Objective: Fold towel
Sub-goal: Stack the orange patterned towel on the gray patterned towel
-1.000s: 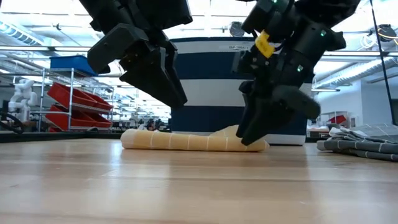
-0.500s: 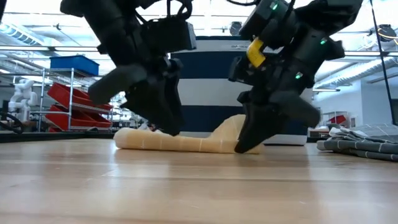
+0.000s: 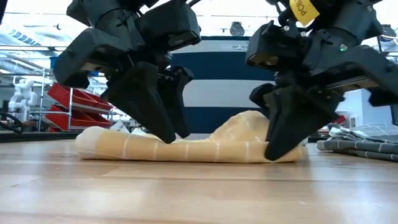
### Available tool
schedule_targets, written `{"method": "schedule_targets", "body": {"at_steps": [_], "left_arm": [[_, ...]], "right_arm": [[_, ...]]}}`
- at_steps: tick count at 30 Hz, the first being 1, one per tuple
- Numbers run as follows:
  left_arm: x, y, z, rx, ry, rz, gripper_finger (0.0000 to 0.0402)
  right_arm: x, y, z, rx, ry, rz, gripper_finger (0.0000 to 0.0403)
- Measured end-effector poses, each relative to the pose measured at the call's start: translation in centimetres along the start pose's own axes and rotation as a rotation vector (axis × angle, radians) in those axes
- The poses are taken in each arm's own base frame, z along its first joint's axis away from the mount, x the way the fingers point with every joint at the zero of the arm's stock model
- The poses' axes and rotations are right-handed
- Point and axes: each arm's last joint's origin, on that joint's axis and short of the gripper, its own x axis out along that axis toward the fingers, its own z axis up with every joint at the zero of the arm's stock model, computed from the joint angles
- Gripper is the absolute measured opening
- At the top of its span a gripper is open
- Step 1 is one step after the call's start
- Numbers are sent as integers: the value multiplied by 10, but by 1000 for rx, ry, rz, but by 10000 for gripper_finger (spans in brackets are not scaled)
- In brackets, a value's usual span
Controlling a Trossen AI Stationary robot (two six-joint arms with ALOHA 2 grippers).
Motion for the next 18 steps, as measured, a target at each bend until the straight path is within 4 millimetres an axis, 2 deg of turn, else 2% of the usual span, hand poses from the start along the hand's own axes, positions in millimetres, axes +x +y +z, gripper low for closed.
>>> {"method": "schedule_targets", "body": {"at_steps": [8, 18], "left_arm": [[-1, -13, 4, 5, -29, -14, 186], [-1, -32, 9, 43, -85, 103, 186]], "right_arm": [[-2, 6, -4, 59, 36, -6, 1], [-2, 6, -2, 67, 9, 2, 1]]}}
